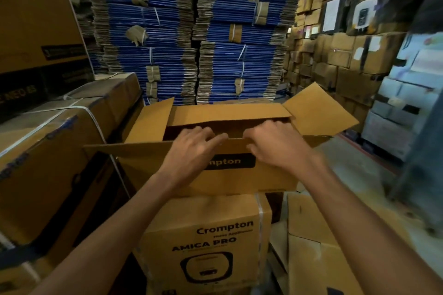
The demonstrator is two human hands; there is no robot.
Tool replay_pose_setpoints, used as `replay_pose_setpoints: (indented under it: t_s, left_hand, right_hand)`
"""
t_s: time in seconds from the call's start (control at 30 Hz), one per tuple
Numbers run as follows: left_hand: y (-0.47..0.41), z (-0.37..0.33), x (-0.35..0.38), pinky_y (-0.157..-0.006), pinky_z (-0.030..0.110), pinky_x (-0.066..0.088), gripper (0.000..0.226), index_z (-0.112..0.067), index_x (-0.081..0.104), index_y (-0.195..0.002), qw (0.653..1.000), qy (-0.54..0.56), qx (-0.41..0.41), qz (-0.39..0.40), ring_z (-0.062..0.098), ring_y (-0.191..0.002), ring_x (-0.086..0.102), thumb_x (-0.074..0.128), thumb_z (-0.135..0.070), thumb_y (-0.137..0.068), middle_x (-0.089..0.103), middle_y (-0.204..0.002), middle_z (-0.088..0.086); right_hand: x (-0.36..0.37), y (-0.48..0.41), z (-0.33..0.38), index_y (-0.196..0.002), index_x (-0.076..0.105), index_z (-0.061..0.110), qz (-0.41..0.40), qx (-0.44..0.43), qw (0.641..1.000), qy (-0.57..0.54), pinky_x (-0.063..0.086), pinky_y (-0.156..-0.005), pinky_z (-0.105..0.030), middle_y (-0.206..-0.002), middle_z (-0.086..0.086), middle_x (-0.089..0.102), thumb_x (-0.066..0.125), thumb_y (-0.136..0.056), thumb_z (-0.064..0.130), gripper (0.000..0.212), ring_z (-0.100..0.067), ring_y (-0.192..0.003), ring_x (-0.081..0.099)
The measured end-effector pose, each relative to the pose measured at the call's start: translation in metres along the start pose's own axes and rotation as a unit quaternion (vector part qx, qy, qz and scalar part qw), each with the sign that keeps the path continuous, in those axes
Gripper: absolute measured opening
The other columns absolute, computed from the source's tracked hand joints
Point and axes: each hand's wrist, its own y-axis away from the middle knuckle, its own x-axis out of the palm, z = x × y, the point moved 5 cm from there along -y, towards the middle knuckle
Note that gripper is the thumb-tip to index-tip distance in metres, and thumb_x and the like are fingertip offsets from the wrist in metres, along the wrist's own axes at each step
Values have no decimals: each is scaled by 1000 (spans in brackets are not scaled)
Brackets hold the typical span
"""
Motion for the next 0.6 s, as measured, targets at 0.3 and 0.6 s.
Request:
replay_pose_setpoints:
  t_s: [0.3,0.6]
  left_hand:
    - [35,23,-18,-63,19,43,35,-23,52,-134,984,-44,-98,143,6,-76,55,36,-40,-108,64,-105,-7]
    - [30,50,-30,-84,33,59,67,-22,73,-115,859,341,-264,277,11,-91,72,29,-69,-94,76,-104,0]
  right_hand:
    - [21,12,1,-142,52,30,43,33,998,19,53,-84,-35,-100,1,65,55,-103,24,39,-17,-95,66]
    - [27,-4,72,-139,54,26,76,-65,995,9,50,-91,-40,-110,-5,65,61,-100,20,40,-24,-102,63]
